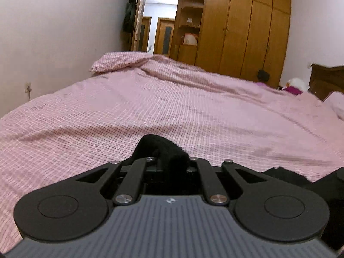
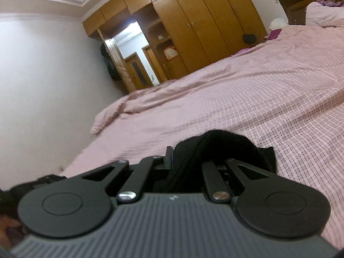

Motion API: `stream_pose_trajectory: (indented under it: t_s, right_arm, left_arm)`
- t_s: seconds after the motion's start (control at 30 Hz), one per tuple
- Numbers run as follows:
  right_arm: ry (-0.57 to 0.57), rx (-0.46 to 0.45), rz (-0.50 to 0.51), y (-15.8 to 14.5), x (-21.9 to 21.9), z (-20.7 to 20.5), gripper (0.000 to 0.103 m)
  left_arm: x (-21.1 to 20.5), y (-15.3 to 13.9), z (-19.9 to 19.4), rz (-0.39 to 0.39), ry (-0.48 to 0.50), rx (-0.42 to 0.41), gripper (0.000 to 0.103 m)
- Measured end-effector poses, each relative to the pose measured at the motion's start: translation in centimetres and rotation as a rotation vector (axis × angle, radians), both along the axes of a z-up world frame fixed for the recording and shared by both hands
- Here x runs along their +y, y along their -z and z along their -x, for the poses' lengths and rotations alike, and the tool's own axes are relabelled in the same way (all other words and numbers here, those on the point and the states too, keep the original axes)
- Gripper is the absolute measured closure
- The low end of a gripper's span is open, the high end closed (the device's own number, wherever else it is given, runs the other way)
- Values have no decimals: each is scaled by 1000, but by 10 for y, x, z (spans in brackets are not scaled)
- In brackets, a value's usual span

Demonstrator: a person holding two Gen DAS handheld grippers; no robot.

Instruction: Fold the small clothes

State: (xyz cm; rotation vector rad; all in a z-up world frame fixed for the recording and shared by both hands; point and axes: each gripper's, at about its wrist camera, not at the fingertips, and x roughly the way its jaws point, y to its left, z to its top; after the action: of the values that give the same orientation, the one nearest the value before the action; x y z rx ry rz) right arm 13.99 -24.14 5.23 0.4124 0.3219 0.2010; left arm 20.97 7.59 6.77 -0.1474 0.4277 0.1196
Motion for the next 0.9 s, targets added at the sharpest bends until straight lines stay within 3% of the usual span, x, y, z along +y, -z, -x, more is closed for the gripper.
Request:
stream_pose_trajectory:
  t_s: [0.23,0.37,0.5,0.7,0.8,0.87,0.9]
  right_arm:
    - [22,127,10,43,-1,-52,94]
    - [10,200,-23,74,-11,-75,94]
    - [-6,189,-133,93,-24,-76,95]
    - [-31,223,-139,81,-26,-76,91]
    - [-40,220,-131,66,-28,-70,82]
    - [-29,196,-92,56,-28,-62,59]
    - [-26,186,-75,52,-29,-58,53]
  left_arm:
    - [4,56,-60,-40,-30,146,95]
    - [15,90,-78,13,-37,209,94]
    - [10,96,-79,-23,-32,190,93]
    - [6,78,-71,-62,21,182,88]
    - [9,62,-62,-73,71,191,81]
    - [11,54,-54,-72,101,191,77]
    - [13,50,-50,-66,116,192,73]
